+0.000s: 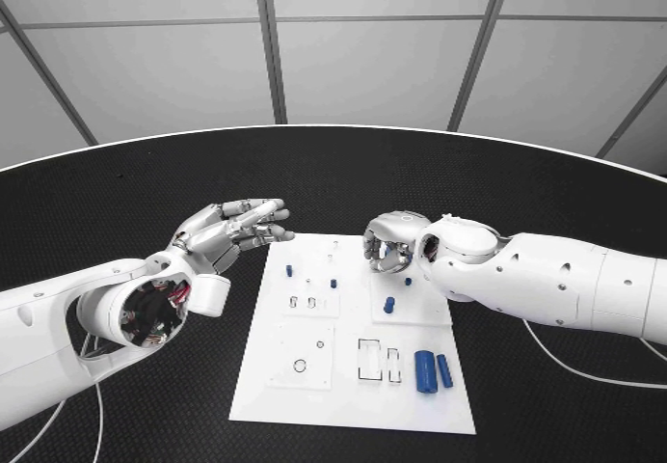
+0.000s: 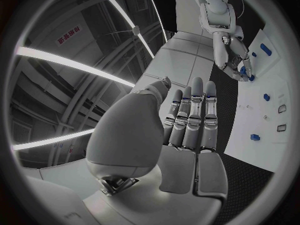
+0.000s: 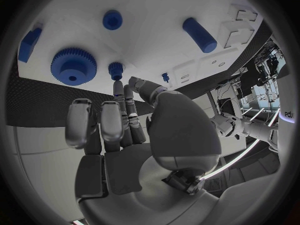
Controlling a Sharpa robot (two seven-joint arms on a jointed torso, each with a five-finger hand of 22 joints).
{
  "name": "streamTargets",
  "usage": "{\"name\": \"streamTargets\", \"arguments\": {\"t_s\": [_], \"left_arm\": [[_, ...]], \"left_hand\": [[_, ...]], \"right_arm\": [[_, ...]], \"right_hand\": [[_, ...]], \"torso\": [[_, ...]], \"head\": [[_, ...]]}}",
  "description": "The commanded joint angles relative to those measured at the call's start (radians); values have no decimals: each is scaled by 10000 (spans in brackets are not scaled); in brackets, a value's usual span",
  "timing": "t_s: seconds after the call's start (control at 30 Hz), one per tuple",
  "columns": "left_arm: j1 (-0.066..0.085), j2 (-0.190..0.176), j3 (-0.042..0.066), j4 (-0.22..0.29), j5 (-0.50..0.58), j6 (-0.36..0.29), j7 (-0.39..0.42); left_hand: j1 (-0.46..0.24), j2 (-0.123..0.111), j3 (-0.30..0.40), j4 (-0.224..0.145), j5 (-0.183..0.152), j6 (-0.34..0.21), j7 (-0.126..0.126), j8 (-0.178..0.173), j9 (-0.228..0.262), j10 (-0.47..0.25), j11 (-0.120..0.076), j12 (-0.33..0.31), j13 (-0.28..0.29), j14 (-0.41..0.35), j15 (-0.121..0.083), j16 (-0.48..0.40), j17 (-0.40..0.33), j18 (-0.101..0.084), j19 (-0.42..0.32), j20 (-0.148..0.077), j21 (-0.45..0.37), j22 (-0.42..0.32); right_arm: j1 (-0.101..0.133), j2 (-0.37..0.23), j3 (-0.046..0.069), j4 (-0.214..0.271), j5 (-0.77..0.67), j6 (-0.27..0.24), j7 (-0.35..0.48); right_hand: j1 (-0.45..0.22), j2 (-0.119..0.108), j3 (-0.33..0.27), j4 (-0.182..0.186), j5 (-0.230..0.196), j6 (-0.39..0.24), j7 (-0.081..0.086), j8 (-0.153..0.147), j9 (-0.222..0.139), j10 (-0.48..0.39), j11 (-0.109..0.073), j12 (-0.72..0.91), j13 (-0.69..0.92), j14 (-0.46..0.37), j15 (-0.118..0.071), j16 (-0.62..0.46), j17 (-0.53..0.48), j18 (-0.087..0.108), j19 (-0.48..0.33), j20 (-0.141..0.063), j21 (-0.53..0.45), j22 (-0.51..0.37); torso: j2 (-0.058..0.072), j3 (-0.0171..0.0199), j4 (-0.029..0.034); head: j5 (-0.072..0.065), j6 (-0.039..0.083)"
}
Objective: Assemble the parts on the task board
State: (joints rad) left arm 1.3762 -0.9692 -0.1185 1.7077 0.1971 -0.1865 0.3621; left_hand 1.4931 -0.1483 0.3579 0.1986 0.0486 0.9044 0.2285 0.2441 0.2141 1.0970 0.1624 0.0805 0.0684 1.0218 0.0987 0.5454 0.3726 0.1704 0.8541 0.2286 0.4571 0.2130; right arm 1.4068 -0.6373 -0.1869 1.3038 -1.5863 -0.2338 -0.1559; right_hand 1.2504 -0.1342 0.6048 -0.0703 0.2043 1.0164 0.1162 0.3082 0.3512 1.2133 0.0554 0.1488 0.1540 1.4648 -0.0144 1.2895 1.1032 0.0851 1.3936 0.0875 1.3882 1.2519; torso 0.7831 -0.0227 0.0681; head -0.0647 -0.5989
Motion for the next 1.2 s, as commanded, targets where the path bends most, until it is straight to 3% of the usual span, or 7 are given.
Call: {"name": "streamTargets", "arguments": {"t_s": [0.03,0.2,0.73,0.97,1.2], "left_arm": [[1,1,0,2,1,-7,-2],[2,10,1,7,2,-7,-8],[4,23,1,-83,4,-3,-17],[4,34,0,-124,4,23,-23],[3,12,0,-127,4,29,-25]], "left_hand": [[-107,7,41,-5,16,-79,-5,-65,12,-62,-2,-65,-7,-87,13,46,9,98,-64,26,37,10],[-115,4,50,-9,16,-86,-2,-69,13,-69,1,-72,-6,-95,17,52,14,98,-68,27,40,10],[-119,4,61,-14,16,-95,2,-74,13,-78,5,-80,-5,-103,20,56,18,99,-73,28,43,11],[-119,4,61,-14,16,-95,2,-74,13,-78,5,-80,-5,-103,20,56,18,99,-73,28,43,11],[-119,4,61,-14,16,-95,2,-74,13,-78,5,-80,-5,-103,20,56,18,99,-73,28,43,11]], "right_arm": [[0,60,1,-66,0,111,-12],[0,130,1,-137,0,146,-59],[0,-91,2,199,-1,-931,102],[-1,-552,0,555,-1,-1067,-14],[-1,-1147,-9,1062,-1,-888,-143]], "right_hand": [[49,59,21,-5,51,-44,51,-16,23,13,24,21,9,259,-62,52,-12,-161,34,-11,52,-3],[41,55,41,-3,55,-156,90,-54,52,-74,63,-37,5,251,-33,50,-41,-157,11,1,34,-25],[-4,-40,68,-2,63,-390,168,-152,107,-256,148,-157,-5,250,36,98,-27,-165,14,55,49,20],[-17,-61,65,1,60,-404,173,-158,116,-270,155,-167,-5,251,44,105,-24,-167,20,63,56,34],[-80,-186,97,27,-17,-545,209,-236,154,-449,215,-290,-35,221,97,84,-114,-150,-34,114,10,-23]], "torso": [[12,-8,-4],[35,13,-16],[12,36,-32],[6,13,-23],[25,16,-10]], "head": [[-2,6],[10,-3],[-13,-10],[-28,7],[-23,17]]}}
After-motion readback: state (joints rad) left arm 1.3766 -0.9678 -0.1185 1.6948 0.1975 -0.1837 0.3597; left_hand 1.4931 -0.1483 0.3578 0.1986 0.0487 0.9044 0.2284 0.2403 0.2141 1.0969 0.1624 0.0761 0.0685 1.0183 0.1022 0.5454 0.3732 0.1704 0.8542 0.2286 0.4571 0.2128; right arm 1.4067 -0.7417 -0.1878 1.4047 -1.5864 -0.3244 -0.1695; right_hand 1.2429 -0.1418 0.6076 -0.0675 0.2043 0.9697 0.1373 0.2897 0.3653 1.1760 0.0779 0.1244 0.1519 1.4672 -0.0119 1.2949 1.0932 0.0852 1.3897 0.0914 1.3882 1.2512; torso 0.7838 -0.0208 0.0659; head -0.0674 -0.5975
